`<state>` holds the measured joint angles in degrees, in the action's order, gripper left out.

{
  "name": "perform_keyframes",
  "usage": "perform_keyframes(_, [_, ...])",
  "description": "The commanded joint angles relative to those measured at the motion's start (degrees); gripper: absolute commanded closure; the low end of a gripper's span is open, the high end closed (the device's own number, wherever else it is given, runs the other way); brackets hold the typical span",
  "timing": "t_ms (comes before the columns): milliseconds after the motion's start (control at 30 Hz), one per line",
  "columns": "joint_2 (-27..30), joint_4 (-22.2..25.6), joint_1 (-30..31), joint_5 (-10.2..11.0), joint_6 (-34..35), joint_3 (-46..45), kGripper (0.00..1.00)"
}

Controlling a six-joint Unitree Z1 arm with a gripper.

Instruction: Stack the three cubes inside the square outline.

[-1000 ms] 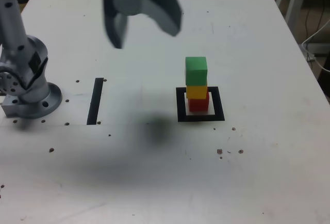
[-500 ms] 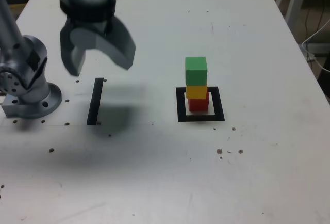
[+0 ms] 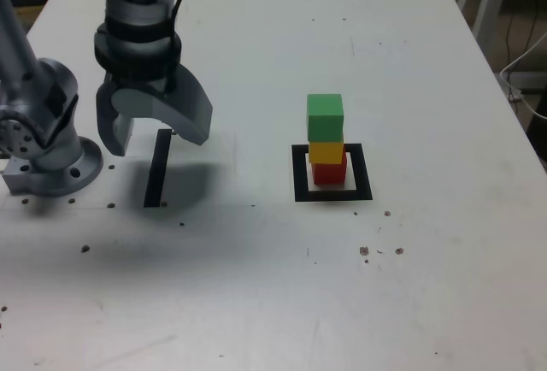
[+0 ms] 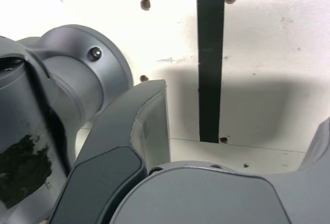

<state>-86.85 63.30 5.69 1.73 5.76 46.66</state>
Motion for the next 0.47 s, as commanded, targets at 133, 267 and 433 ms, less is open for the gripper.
perform_keyframes(133, [-0.3,-0.6,-0.1,0.1,1.2,-0.1,0.01])
perform_keyframes(267, [-0.1,-1.1,-0.1,0.1,1.3,0.0,0.01])
perform_keyframes(433, [0.4,-3.4,-0.1,1.9,1.3,0.6,0.01])
